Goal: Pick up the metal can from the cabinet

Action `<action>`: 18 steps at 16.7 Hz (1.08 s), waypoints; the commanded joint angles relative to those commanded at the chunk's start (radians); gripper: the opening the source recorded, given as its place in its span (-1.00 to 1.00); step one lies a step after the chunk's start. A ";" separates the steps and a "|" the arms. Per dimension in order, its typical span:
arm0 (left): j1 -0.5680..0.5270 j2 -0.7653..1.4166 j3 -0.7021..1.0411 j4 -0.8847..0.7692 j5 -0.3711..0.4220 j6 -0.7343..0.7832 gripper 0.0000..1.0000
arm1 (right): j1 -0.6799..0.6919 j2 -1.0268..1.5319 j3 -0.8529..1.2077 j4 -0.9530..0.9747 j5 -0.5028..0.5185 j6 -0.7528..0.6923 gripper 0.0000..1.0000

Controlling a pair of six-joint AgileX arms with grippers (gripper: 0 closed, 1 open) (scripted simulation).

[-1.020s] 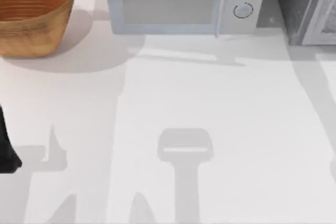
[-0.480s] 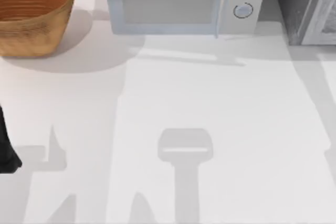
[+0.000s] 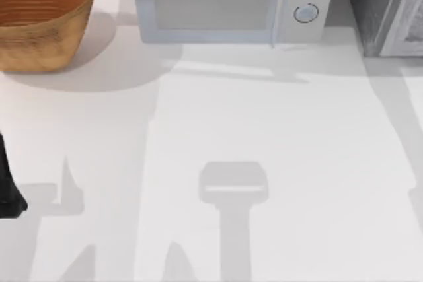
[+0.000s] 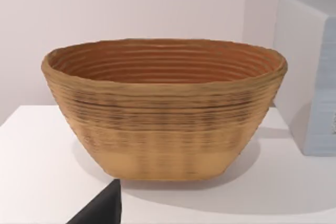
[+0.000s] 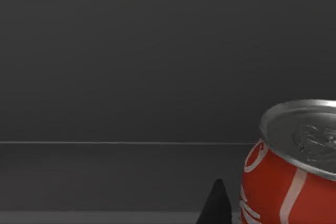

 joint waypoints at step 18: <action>0.000 0.000 0.000 0.000 0.000 0.000 1.00 | 0.058 -0.146 0.016 -0.161 0.053 0.000 -1.00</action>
